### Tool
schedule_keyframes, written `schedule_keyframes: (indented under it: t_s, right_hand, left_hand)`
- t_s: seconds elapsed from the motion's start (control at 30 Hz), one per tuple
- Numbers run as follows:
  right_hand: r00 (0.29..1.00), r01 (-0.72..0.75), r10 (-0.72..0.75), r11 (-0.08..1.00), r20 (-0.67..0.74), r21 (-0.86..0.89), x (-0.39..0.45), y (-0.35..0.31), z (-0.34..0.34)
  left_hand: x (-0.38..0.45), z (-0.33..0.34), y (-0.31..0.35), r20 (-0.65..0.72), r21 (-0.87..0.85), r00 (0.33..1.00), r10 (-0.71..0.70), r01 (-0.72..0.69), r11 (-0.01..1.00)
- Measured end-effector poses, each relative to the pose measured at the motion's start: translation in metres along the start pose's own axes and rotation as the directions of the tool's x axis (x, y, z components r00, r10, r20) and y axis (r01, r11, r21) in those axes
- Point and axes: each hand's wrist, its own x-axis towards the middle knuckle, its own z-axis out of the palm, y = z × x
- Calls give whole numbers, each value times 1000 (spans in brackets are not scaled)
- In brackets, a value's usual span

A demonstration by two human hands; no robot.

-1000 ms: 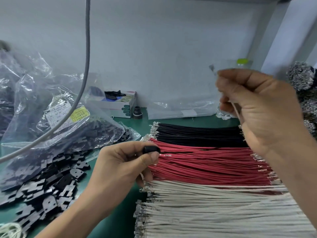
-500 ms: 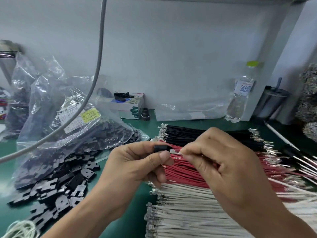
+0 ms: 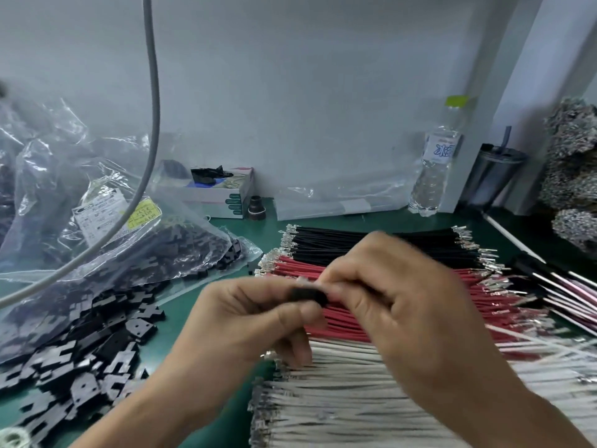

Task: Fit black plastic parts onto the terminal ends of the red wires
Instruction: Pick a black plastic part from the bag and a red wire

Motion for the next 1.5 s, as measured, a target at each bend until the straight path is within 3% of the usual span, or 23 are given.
schedule_keyframes:
  t_s: [0.1,0.2,0.5,0.77,0.97,1.1,1.23,1.37,1.5]
  right_hand:
    - [997,-55,55,998,-51,-12,-3,5,-13]
    - [999,-29,28,997,-18,-69,-5,1,-6]
    - [995,-27,12,988,-95,-150,-7,-8,3]
    - [991,12,-48,960,-123,-278,-5,-9,6]
    - [979,64,-136,911,-150,-407,-8,-8,14]
    - [981,92,-136,952,-136,-290,-9,-7,21]
    - [997,7,-9,999,-73,-31,-11,0,13]
    - [999,-8,-1,986,-53,-166,-10,6,3]
    - [993,63,-80,982,-92,-179,-8,8,5]
  left_hand:
    - [2,-9,3,-119,-91,993,-21,10,996]
    - [2,-11,3,-97,-117,995,-30,19,993]
    - [2,-7,2,-79,-136,996,-32,21,991]
    - [2,-3,3,-83,-87,996,-39,32,996]
    - [1,1,3,-75,48,996,48,-44,998]
    - [2,-1,3,-71,83,996,52,-46,996]
    - [4,-3,1,-66,48,997,30,-27,998]
    - [6,-8,1,-87,-8,996,11,-12,1000]
    - [5,-9,1,-97,-12,995,12,-13,1000]
